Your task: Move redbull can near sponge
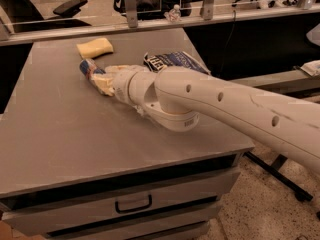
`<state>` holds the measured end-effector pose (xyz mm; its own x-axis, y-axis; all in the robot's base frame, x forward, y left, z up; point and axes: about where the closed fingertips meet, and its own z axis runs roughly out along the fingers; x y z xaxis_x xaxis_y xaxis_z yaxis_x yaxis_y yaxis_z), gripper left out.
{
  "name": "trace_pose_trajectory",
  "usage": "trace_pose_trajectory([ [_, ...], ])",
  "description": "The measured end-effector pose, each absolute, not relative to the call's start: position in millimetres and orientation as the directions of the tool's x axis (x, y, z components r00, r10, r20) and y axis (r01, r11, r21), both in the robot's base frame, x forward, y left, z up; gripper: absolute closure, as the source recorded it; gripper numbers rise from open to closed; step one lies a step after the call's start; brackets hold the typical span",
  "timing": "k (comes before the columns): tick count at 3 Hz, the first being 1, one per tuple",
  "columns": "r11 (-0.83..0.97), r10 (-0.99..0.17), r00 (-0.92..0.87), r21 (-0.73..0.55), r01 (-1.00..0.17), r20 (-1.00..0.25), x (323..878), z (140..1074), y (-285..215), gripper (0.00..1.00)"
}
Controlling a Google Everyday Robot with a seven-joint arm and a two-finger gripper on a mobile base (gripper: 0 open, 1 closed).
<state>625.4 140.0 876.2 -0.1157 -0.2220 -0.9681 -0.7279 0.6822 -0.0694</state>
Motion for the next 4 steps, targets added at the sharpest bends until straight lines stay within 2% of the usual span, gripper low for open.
trace_pose_trajectory([
  [2, 0.78, -0.181, -0.062, -0.105, -0.616, -0.982, 665.2, 887.5, 127.1, 1.0],
  [3, 0.795, -0.166, -0.046, -0.106, -0.597, -0.985, 677.6, 888.4, 127.9, 0.84],
  [4, 0.806, -0.164, -0.039, -0.111, -0.582, -0.986, 680.9, 890.5, 123.1, 0.61],
])
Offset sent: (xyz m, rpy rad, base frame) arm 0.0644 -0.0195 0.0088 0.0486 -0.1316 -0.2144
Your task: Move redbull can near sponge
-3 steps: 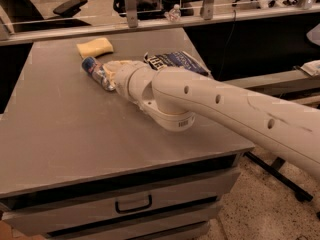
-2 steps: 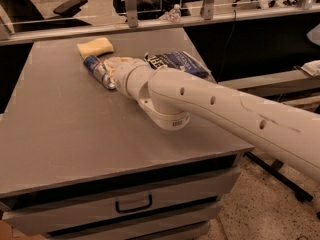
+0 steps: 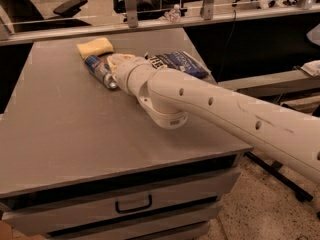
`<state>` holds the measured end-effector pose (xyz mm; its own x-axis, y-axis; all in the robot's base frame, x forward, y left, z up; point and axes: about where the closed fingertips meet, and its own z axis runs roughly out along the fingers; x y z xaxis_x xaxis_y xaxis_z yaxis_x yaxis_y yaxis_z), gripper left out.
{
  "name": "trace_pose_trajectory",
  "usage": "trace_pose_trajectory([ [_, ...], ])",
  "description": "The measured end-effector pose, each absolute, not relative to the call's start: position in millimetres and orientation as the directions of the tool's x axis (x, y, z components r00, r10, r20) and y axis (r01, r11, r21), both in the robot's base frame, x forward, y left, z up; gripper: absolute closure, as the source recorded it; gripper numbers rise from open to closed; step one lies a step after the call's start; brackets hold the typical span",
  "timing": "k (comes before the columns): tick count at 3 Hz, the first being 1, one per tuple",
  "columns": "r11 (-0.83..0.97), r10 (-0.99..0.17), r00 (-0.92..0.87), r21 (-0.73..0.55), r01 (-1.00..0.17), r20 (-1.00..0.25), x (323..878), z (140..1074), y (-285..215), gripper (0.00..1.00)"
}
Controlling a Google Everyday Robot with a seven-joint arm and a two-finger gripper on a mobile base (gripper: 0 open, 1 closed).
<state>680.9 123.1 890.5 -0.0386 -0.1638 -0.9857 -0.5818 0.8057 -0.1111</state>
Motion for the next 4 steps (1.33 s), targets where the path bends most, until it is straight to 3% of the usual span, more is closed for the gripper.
trace_pose_trajectory([
  [2, 0.829, -0.169, -0.057, -0.11, -0.548, -0.984, 662.1, 892.7, 98.7, 0.14],
  [3, 0.811, -0.17, -0.055, -0.108, -0.575, -0.984, 649.2, 894.9, 88.3, 0.0],
  [4, 0.766, -0.166, -0.053, -0.094, -0.636, -0.985, 636.0, 893.6, 91.6, 0.0],
])
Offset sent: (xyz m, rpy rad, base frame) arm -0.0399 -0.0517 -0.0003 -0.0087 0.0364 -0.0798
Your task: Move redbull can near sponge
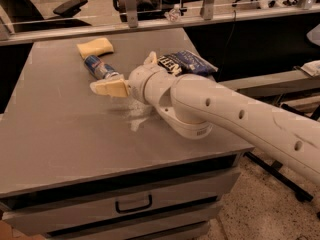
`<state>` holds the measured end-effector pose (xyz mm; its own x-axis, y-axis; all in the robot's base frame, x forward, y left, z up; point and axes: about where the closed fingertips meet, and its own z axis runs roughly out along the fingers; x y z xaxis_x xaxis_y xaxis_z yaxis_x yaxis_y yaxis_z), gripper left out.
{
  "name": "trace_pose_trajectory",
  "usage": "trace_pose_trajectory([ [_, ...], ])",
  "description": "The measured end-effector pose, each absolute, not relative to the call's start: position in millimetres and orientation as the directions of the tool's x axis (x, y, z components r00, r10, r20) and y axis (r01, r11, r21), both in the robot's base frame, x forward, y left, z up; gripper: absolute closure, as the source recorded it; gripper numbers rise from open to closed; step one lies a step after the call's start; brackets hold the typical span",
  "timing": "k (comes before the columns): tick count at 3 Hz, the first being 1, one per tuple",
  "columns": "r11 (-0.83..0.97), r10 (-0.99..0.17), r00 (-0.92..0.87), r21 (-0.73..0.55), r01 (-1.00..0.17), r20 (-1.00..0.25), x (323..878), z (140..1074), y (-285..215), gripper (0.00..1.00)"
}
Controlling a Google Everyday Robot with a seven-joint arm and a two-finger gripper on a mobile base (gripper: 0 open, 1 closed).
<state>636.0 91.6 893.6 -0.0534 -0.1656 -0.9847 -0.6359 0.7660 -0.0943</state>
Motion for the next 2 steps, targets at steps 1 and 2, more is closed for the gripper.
trace_pose_trajectory([
  [1, 0.7, -0.149, -0.058, -0.064, -0.711, -0.987, 625.6, 887.9, 108.1, 0.0],
  [2, 0.645, -0.138, -0.072, -0.034, -0.764, -0.988, 622.5, 878.5, 124.9, 0.0],
])
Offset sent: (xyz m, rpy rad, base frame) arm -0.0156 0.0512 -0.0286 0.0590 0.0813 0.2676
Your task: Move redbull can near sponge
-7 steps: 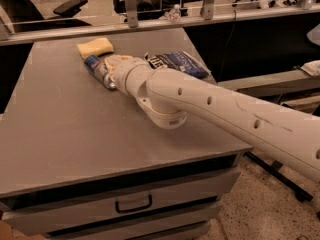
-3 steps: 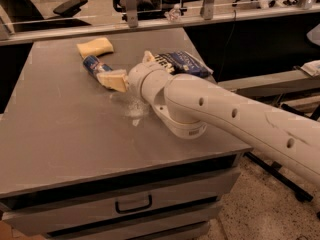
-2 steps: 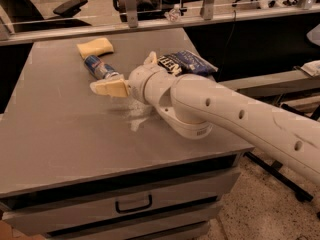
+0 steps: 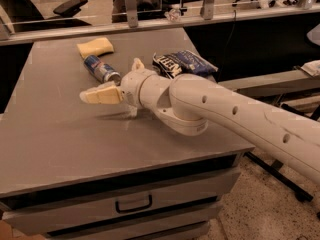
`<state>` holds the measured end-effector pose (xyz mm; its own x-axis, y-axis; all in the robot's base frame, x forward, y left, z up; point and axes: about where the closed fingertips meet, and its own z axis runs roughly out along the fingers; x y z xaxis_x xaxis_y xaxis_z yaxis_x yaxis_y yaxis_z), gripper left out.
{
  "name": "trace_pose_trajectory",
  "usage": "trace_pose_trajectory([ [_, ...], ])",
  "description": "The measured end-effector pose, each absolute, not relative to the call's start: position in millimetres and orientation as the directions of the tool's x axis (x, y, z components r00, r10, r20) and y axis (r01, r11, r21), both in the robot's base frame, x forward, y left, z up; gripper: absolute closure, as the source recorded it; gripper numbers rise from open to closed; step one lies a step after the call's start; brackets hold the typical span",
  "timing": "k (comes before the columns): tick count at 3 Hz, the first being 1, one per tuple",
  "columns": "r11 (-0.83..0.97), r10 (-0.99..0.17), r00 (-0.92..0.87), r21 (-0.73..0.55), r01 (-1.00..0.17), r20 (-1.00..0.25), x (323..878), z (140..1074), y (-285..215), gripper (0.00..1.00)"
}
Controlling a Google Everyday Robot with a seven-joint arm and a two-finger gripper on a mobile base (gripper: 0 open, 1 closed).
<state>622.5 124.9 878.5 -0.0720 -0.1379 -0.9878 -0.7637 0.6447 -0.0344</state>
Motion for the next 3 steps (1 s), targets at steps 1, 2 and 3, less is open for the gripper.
trace_pose_trajectory([
  [1, 0.622, -0.143, -0.084, -0.024, -0.783, -0.986, 626.5, 871.6, 134.4, 0.0],
  [2, 0.621, -0.152, -0.097, -0.018, -0.784, -0.984, 636.8, 865.4, 139.6, 0.0],
  [3, 0.619, -0.157, -0.107, -0.013, -0.786, -0.982, 646.6, 860.4, 142.9, 0.13],
])
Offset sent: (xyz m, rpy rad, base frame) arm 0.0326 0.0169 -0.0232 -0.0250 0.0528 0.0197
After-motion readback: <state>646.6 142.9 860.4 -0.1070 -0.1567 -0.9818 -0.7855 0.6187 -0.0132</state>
